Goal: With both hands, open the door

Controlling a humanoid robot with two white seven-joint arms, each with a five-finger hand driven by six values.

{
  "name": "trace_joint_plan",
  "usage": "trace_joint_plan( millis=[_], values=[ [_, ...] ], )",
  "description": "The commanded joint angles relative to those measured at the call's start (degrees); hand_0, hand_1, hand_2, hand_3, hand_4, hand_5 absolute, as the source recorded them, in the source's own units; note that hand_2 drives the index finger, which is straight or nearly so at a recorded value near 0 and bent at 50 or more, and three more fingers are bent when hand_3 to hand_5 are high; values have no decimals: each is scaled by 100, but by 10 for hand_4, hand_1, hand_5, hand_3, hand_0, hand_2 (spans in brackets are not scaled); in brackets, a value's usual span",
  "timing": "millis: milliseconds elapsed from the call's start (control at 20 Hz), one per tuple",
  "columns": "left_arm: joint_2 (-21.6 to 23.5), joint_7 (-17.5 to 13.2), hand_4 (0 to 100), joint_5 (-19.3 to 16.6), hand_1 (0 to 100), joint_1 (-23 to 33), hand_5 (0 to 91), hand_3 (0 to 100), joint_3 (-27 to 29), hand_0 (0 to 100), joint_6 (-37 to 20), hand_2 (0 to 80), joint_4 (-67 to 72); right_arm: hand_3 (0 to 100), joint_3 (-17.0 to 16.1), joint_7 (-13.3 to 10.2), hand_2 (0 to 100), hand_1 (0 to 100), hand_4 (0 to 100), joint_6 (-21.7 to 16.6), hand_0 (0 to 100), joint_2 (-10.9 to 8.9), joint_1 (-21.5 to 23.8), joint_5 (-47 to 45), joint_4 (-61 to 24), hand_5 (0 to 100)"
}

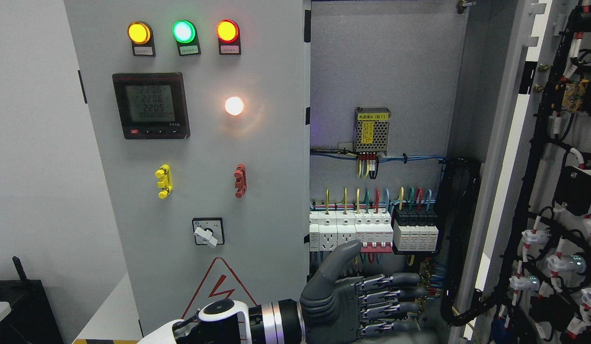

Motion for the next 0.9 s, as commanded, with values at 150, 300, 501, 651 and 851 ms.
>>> trace_joint_plan(
  millis=[150, 300, 501, 651, 851],
  values=[
    [1442, -307, 42, -490, 0, 1175, 0, 0, 13, 0, -25, 0, -649, 0, 0, -4, 0, 0, 0, -1, 0, 0, 0, -7, -5, 0],
    [1680, -334, 42, -691, 0, 1553, 0, 0, 22, 0, -25, 0, -667, 0, 0, -4, 0, 0, 0, -1, 0, 0, 0, -7, 4, 0],
    [1987, -334, 42, -911, 0, 2168, 0, 0, 22, 0, -95, 0, -676, 0, 0, -4, 0, 0, 0, -1, 0, 0, 0, 1, -5, 0],
    [2189, -342, 42, -1254, 0, 2643, 0, 0, 39, 0, -278, 0, -676, 0, 0, -4, 0, 0, 0, -1, 0, 0, -9, 1, -5, 0],
    [2480, -342, 42, -1395, 0, 3205, 0, 0, 48, 0, -780, 0, -658, 0, 0, -4, 0, 0, 0, -1, 0, 0, -9, 1, -5, 0]
  ],
)
